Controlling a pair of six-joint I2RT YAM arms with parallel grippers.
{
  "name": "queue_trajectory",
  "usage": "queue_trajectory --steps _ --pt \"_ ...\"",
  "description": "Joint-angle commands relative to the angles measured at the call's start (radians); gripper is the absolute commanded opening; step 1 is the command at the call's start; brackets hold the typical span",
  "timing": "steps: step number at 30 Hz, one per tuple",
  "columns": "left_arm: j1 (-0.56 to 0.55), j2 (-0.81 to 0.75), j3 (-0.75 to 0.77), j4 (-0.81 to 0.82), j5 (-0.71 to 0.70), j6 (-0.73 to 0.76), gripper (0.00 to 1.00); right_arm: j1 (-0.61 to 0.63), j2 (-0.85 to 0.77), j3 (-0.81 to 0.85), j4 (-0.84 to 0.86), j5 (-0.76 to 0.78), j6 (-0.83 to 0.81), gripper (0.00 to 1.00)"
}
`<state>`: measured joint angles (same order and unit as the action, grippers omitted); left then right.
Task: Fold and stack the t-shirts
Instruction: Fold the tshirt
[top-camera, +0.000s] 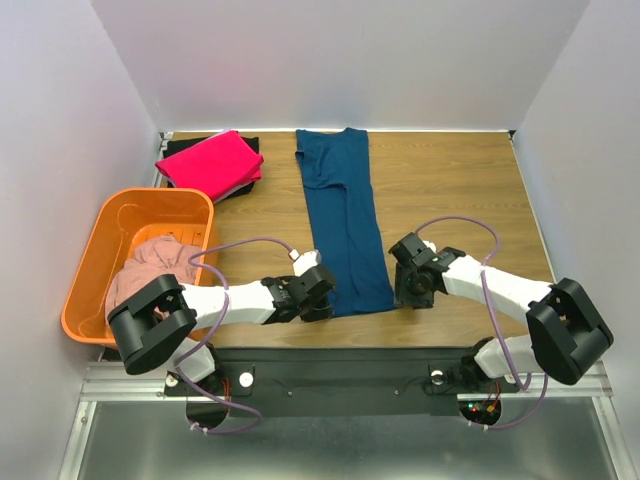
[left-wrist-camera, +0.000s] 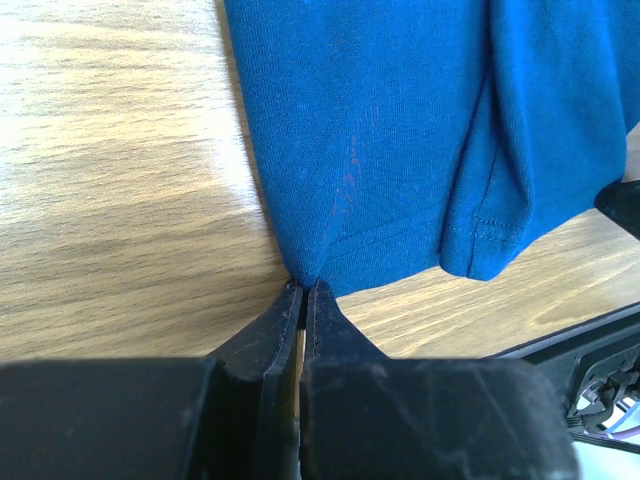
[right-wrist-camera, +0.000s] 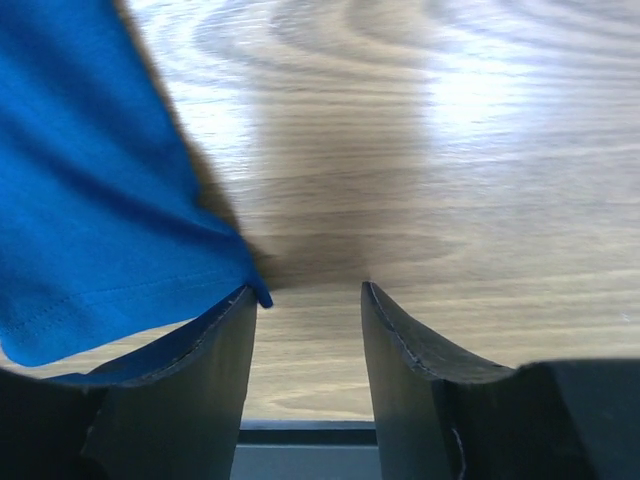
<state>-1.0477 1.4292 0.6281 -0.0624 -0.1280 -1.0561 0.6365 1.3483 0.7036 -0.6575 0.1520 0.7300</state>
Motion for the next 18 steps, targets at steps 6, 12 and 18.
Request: queue_trajectory --steps 6,12,18 --pt "-0.009 0.001 -0.01 -0.163 -0.005 0.042 0.0 -0.015 -0.055 0.057 -0.071 0.041 0.012 0.56" --pt "-0.011 -0.015 0.035 -0.189 -0.015 0.065 0.0 -0.015 -0.08 0.146 -0.067 -0.022 0.003 0.56" --pt "-0.012 -0.056 0.059 -0.208 -0.018 0.058 0.15 -0.014 -0.066 0.151 0.01 -0.121 -0.004 0.56"
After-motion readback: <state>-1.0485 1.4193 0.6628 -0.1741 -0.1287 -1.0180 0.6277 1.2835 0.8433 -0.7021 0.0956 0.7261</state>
